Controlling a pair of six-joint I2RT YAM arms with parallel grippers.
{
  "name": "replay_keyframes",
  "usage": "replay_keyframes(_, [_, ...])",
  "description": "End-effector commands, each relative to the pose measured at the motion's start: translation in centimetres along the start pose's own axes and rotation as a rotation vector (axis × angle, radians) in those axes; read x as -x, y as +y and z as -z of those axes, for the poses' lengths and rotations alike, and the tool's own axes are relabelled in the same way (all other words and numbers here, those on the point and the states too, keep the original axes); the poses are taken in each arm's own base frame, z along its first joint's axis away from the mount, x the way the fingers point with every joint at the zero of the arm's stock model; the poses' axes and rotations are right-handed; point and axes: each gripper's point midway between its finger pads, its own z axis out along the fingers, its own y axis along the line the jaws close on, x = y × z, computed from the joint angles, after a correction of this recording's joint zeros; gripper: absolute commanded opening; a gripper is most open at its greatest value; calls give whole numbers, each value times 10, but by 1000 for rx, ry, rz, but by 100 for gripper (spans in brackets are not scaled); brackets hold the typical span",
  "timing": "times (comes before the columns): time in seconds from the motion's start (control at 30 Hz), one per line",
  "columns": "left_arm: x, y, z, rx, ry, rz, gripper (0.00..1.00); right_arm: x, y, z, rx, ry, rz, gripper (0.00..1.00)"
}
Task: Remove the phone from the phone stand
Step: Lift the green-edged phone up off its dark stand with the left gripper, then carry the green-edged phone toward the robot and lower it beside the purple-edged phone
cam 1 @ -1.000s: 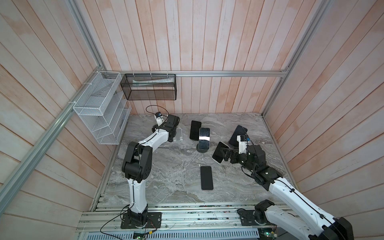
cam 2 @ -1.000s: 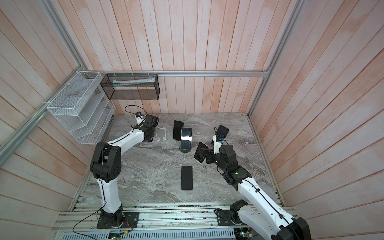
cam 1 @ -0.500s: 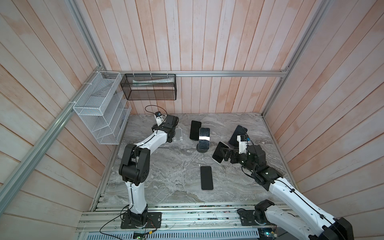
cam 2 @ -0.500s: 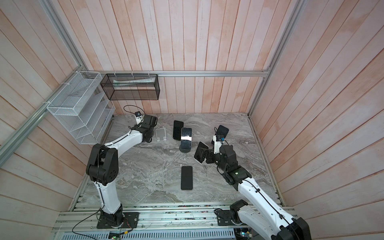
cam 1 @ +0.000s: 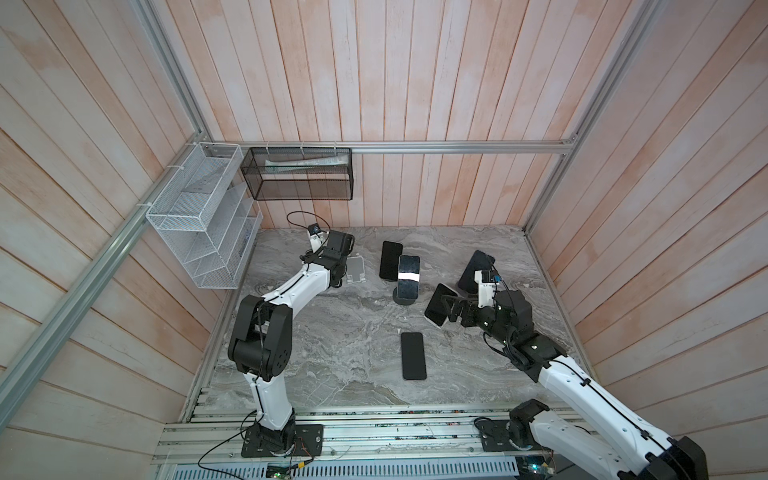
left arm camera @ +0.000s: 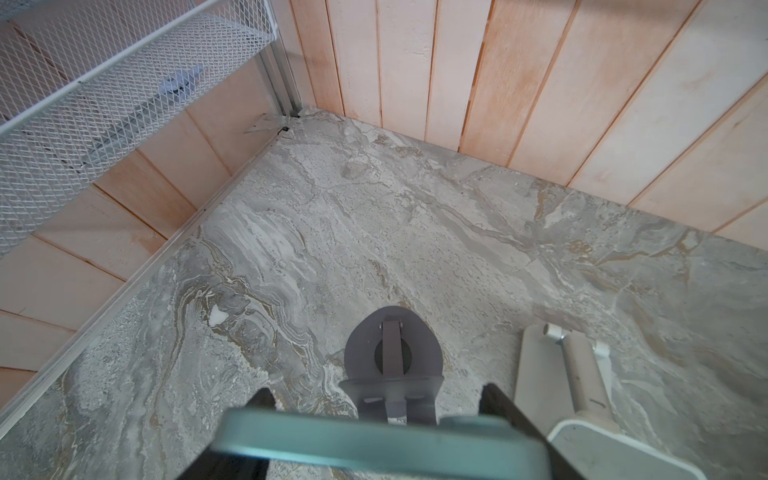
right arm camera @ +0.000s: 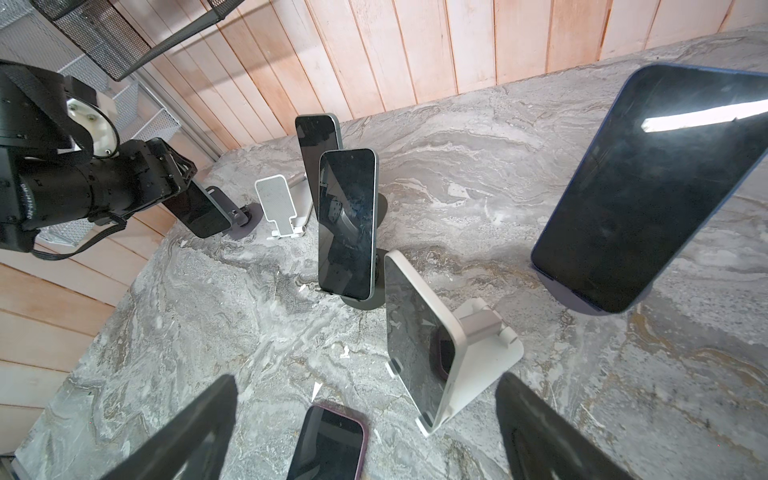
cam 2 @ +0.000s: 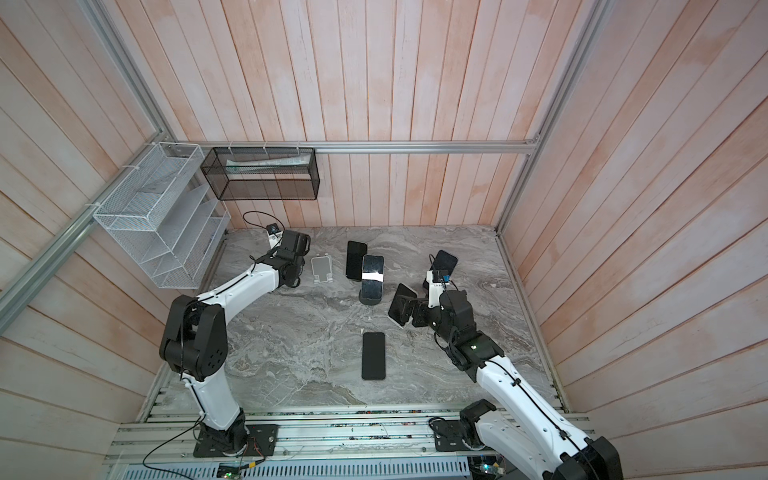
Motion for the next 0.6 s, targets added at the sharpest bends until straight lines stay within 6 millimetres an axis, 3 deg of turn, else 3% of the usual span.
replay_keyframes(0.0, [10, 1, 17, -35, -23, 5, 70, 10, 3, 4, 6, -29, -2, 97])
replay_keyframes(0.57, [-35, 1, 57, -93, 37, -81, 68, 11, 4, 10, 9, -35, -12, 97])
